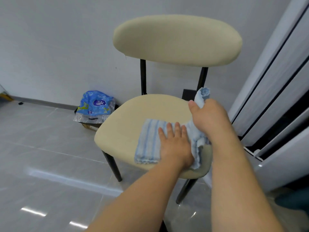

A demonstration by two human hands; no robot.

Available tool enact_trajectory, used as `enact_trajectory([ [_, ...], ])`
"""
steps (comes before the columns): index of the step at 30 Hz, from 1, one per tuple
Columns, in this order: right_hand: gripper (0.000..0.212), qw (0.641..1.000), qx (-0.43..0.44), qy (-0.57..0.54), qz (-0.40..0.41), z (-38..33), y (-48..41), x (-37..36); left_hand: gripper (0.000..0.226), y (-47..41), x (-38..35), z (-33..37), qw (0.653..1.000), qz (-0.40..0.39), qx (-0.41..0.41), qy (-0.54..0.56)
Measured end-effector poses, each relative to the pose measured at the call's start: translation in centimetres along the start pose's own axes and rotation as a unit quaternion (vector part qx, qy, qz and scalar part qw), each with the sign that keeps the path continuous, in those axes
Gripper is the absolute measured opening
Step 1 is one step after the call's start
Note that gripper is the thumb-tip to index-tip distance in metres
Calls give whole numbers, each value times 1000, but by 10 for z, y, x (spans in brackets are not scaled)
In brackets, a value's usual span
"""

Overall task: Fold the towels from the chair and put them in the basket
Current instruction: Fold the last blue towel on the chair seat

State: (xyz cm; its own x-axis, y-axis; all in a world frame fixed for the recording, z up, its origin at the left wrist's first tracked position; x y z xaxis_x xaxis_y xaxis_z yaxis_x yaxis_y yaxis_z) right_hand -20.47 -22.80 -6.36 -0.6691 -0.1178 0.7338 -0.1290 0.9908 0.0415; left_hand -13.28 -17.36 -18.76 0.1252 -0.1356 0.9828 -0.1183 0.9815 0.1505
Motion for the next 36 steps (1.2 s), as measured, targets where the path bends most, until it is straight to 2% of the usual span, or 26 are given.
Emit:
enact_trajectory([
  [2, 48, 999, -17, -13, -25, 1, 2, -3, 104, -3, 1, -2, 999, -9, -10, 38],
  [4, 42, 998, -23, -38, -44, -2, 5, -3, 96, -2, 13, -17, 985, 52, -21, 163],
  [5, 37, 997, -26, -48, -52, -5, 7, -5, 85, 4, 22, -30, 965, 105, -16, 241],
  [7, 31, 996, -26, -65, -63, -10, 10, -14, 60, 23, 34, -67, 925, 221, 38, 308],
  [9, 28, 995, -27, -57, -83, -17, 12, -31, 47, 48, 37, -106, 903, 275, 141, 297],
  [11, 29, 993, -26, -16, -118, -25, 16, -53, 42, 63, 32, -132, 880, 236, 219, 349],
  [13, 30, 990, -21, -3, -142, -31, 24, -77, 36, 68, 27, -143, 843, 199, 249, 434],
  [17, 27, 989, -24, 0, -144, -31, 36, -114, 27, 68, 25, -156, 790, 214, 248, 518],
  [20, 23, 991, -21, 11, -131, -32, 38, -126, 21, 70, 26, -154, 730, 198, 248, 606],
  [23, 27, 990, -8, 17, -143, -33, 39, -131, 19, 72, 31, -149, 723, 189, 235, 622],
  [25, 40, 984, 10, 42, -173, -33, 40, -134, 16, 71, 36, -146, 718, 188, 229, 630],
  [27, 48, 980, 12, 41, -194, -32, 39, -134, 30, 68, 37, -144, 727, 186, 230, 619],
  [29, 45, 984, 5, -15, -176, -30, 33, -126, 48, 64, 40, -144, 796, 181, 234, 528],
  [30, 41, 990, 12, -28, -135, -26, 29, -118, 51, 64, 43, -141, 829, 184, 231, 476],
  [32, 36, 997, 53, 48, -23, -16, 23, -99, 61, 63, 50, -132, 885, 184, 203, 376],
  [33, 38, 992, 76, 98, 5, -9, 19, -93, 64, 60, 52, -127, 913, 182, 169, 324],
  [34, 42, 985, 92, 145, 4, -1, 17, -91, 64, 58, 55, -120, 937, 175, 133, 273],
  [36, 51, 971, 92, 218, -46, 18, 12, -97, 65, 54, 54, -113, 968, 131, 83, 198],
])
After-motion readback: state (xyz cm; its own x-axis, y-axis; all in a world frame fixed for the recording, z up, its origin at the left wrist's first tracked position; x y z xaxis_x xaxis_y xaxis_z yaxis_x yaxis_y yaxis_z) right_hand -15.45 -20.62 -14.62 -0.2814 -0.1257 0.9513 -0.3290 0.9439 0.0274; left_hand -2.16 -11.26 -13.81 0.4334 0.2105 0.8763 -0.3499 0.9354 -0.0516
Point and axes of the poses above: each hand's wrist, its own y-axis away from the middle knuckle, its own x-axis out of the back of the hand, z = x × y, the point moved 3 cm from there along -y, towards the middle knuckle, and after that the axes turned 8 degrees about -x, right-handed, at the moved point
